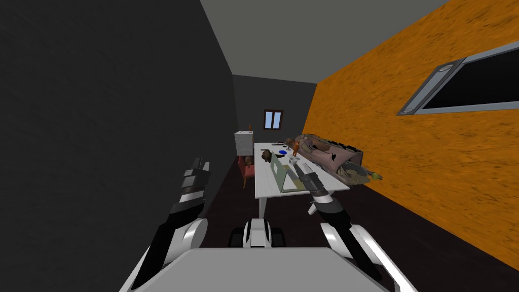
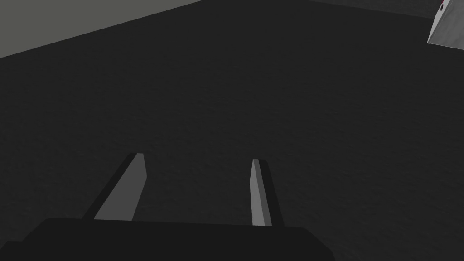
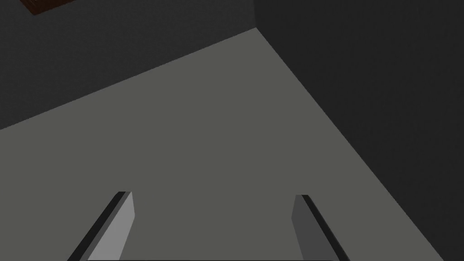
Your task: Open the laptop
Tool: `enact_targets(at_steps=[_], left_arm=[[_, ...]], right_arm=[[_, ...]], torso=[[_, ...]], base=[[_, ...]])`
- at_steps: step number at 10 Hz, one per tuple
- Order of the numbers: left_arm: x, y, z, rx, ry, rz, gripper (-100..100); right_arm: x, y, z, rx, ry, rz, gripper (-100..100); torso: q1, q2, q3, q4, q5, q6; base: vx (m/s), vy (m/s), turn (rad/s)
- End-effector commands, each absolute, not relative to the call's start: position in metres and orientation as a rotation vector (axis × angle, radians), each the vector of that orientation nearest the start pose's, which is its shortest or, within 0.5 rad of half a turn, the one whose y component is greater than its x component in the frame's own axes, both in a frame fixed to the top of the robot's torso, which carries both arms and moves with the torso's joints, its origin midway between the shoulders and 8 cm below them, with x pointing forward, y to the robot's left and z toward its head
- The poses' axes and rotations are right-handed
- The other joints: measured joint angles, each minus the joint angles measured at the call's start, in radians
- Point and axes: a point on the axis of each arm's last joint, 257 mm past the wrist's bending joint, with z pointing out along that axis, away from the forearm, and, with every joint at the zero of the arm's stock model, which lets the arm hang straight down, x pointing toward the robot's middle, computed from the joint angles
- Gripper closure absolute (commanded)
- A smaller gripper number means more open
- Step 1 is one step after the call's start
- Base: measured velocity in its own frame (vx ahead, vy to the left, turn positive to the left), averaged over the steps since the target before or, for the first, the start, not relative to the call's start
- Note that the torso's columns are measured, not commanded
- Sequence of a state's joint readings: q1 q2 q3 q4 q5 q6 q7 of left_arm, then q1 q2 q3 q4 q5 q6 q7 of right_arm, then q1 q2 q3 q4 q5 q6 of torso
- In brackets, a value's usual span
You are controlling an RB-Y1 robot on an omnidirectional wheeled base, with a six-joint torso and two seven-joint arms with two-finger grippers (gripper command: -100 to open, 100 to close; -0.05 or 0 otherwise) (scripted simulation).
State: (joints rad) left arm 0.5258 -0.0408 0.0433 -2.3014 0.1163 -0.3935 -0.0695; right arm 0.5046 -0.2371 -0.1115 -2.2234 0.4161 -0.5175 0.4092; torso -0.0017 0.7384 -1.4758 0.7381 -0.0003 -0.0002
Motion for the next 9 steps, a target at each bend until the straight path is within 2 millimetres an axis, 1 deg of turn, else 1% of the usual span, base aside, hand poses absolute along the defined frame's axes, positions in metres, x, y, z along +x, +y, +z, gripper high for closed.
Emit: enact_targets(at_steps=[1,4,5,7,9], left_arm=[[0.348,0.315,0.005,-0.812,0.598,-1.236,0],[0.348,0.315,0.005,-0.812,0.598,-1.236,0],[0.348,0.315,0.005,-0.812,0.598,-1.236,0],[0.348,0.315,0.005,-0.812,0.598,-1.236,0],[0.348,0.315,0.005,-0.812,0.598,-1.236,0]], right_arm=[[0.365,-0.263,-0.033,-0.078,1.087,0.389,-100],[0.372,-0.280,-0.060,-0.195,1.162,0.198,-100],[0.372,-0.280,-0.060,-0.200,1.161,0.191,-100],[0.377,-0.294,-0.079,-0.290,1.208,0.058,-100],[0.380,-0.309,-0.096,-0.384,1.250,-0.069,-100]], torso=[[0.000,0.000,0.000,0.000,0.000,0.000],[0.004,-0.001,0.000,0.000,0.001,0.000],[0.002,-0.002,-0.001,0.000,0.001,0.000],[-0.001,0.001,0.001,0.000,0.000,0.000],[0.003,-0.001,0.000,0.000,0.001,0.000]], base=[[0.016,0.091,-0.055],[0.025,0.129,-0.057],[0.023,0.083,-0.014],[0.010,0.085,-0.045],[0.016,0.120,-0.057]])
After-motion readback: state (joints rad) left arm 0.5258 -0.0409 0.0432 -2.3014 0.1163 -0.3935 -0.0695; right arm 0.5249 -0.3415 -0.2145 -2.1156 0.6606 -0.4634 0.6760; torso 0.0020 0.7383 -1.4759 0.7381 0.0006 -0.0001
